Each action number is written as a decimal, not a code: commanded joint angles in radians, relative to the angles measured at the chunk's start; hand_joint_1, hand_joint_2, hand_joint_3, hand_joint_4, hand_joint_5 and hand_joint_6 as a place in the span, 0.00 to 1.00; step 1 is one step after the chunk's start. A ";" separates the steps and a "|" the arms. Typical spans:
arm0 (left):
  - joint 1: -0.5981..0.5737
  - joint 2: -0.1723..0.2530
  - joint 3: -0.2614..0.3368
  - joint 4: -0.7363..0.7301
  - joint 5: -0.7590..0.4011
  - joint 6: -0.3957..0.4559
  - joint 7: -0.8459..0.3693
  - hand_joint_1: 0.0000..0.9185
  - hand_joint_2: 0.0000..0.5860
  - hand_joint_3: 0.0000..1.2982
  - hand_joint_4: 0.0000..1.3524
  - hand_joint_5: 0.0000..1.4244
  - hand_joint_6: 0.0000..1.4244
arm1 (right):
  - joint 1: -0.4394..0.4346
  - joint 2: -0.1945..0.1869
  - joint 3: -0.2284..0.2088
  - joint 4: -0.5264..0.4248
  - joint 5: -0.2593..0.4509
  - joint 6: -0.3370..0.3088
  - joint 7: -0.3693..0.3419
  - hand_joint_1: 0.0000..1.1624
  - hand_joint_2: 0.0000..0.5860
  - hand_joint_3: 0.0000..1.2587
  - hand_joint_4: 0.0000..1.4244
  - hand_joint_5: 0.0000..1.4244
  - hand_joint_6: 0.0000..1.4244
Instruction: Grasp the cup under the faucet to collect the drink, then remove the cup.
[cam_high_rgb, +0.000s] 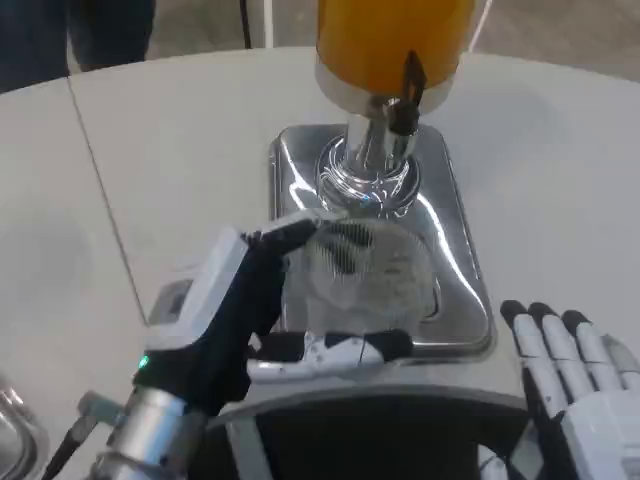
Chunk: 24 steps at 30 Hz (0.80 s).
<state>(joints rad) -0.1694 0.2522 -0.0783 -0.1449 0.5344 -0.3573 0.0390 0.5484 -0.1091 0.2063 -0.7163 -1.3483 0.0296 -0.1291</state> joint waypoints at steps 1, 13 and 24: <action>-0.074 -0.017 -0.024 0.056 0.005 0.001 0.028 0.55 0.12 0.83 0.99 1.00 1.00 | 0.004 0.000 -0.014 -0.031 0.002 0.012 0.021 0.16 1.00 0.01 0.00 0.00 0.05; -0.232 -0.023 -0.101 0.276 0.028 -0.034 0.055 0.55 0.12 0.83 0.99 1.00 1.00 | 0.060 0.005 -0.033 -0.122 0.032 -0.007 0.043 0.18 1.00 0.01 0.00 0.00 0.05; -0.392 -0.045 -0.103 0.485 0.012 -0.024 0.124 0.55 0.12 0.83 0.99 1.00 1.00 | 0.013 0.049 -0.012 -0.087 -0.016 0.009 0.065 0.18 1.00 0.01 0.00 0.00 0.05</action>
<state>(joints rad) -0.5190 0.2233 -0.1765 0.3200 0.5591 -0.3719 0.1336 0.5632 -0.0669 0.2025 -0.8104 -1.3521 0.0262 -0.0699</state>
